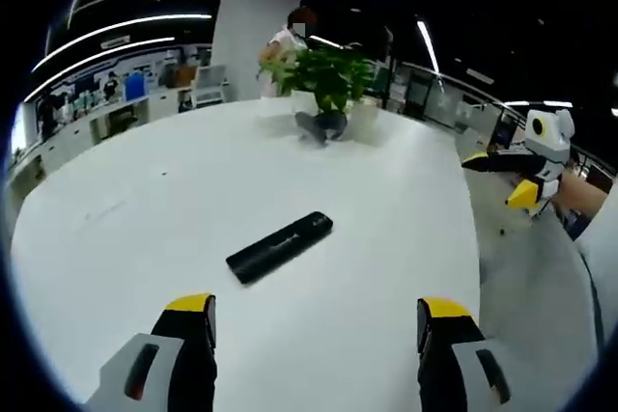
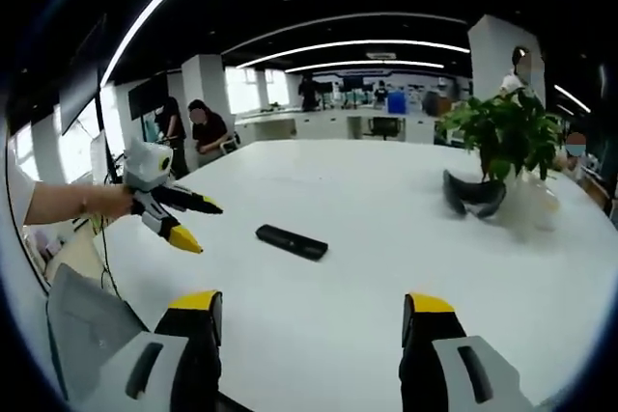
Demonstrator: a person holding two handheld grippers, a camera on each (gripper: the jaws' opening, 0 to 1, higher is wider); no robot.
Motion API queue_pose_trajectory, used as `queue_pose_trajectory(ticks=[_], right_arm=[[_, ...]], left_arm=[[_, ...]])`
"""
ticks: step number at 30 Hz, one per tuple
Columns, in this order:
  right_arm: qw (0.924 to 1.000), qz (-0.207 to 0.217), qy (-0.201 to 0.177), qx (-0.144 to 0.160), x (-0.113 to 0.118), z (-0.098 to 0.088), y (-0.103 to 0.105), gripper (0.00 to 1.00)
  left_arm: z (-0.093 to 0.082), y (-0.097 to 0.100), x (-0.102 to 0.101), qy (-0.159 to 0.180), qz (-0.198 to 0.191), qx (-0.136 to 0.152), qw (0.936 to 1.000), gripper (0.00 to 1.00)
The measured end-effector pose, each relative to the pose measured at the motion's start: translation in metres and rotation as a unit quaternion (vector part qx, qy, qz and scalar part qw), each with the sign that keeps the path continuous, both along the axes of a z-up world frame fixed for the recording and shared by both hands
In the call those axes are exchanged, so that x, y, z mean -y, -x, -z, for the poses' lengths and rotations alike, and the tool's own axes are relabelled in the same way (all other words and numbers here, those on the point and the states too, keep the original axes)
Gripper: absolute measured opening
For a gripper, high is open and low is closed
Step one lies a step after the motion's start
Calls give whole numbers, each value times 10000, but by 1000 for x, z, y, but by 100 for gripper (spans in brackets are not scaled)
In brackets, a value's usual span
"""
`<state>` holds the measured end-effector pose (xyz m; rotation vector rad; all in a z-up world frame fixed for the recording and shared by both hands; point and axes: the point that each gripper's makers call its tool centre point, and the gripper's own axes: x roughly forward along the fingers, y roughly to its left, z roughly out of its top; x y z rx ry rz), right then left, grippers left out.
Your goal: Press the specified remote control buttons in sequence, fully releasing each button before pressing the next.
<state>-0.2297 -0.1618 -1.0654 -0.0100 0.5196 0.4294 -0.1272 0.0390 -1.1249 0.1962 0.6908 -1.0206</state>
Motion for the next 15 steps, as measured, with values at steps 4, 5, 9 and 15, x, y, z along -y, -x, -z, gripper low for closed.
queue_pose_trajectory(ticks=[4, 5, 9, 15], right_arm=[[10000, 75, -3, -32, 5, 1, 4, 73], [9999, 92, -3, -41, 6, 2, 5, 72], [9998, 161, -14, -83, 11, 3, 8, 70], [9995, 256, 4, -185, 18, 6, 13, 67]], left_arm=[[8, -13, 2, -408, 348, 43, 9986, 88], [9, -15, 2, -474, 418, 53, 9980, 87], [18, -25, 5, -857, 805, 88, 9930, 85], [32, -35, 11, -1497, 1474, 82, 9776, 79]])
